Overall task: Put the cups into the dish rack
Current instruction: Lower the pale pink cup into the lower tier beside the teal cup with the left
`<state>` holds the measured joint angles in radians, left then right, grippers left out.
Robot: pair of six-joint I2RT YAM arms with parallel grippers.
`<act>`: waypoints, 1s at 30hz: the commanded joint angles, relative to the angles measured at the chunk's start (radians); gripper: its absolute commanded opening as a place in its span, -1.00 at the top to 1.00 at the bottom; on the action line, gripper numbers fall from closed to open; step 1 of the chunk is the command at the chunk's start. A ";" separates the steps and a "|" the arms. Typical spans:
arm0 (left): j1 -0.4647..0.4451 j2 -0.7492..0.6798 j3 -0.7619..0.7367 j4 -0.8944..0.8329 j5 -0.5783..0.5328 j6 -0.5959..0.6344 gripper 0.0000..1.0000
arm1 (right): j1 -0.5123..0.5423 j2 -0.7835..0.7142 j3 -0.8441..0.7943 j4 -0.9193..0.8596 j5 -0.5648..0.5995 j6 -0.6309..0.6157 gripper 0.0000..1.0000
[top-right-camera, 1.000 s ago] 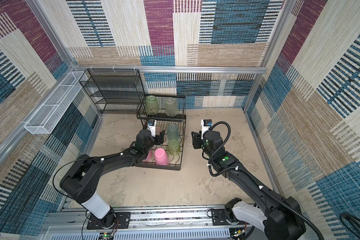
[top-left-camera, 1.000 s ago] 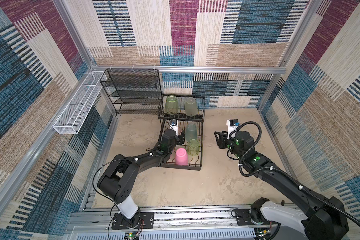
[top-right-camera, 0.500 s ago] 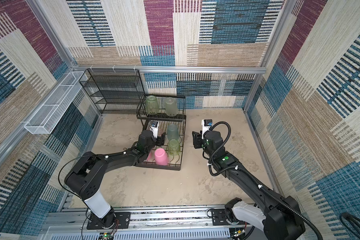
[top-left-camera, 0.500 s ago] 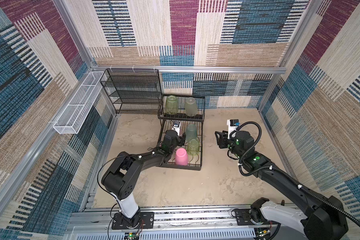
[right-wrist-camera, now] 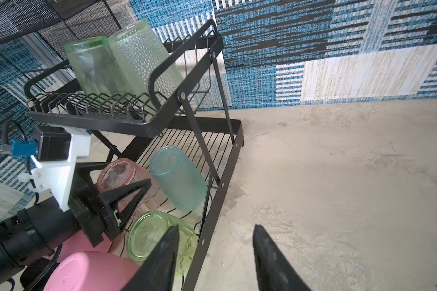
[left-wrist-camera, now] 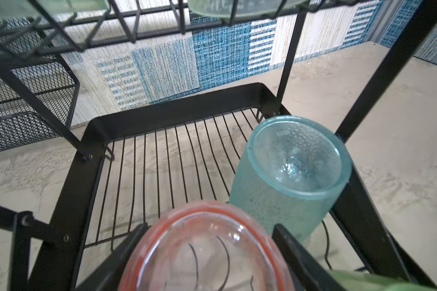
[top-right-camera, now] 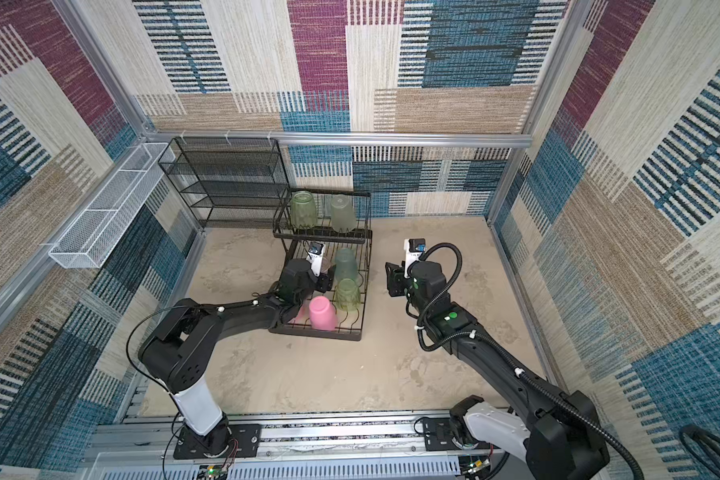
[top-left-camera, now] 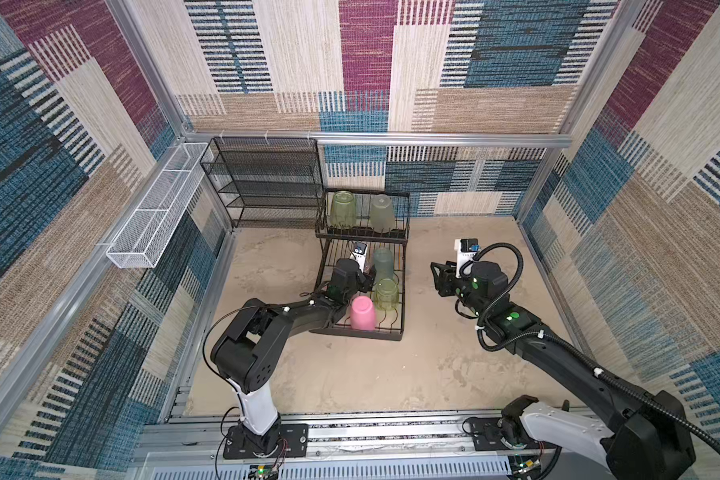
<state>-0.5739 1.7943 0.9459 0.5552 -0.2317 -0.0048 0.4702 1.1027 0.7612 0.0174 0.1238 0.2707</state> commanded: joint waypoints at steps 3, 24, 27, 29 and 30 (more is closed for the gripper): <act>0.002 0.017 0.018 -0.012 -0.008 0.051 -0.29 | -0.004 0.004 -0.004 0.041 -0.004 -0.004 -0.01; 0.002 0.069 0.033 -0.040 -0.008 0.106 -0.31 | -0.018 0.011 -0.020 0.060 -0.019 -0.003 -0.07; 0.002 0.079 0.039 -0.048 -0.009 0.105 -0.33 | -0.019 0.014 -0.020 0.060 -0.025 -0.004 -0.07; 0.002 0.083 0.043 -0.053 -0.011 0.104 -0.33 | -0.019 0.017 -0.021 0.061 -0.025 -0.004 -0.07; 0.002 0.083 0.044 -0.050 -0.012 0.106 -0.34 | -0.021 0.016 -0.021 0.061 -0.026 -0.002 -0.07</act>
<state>-0.5724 1.8717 0.9840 0.5205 -0.2325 0.0742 0.4511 1.1175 0.7433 0.0410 0.1108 0.2710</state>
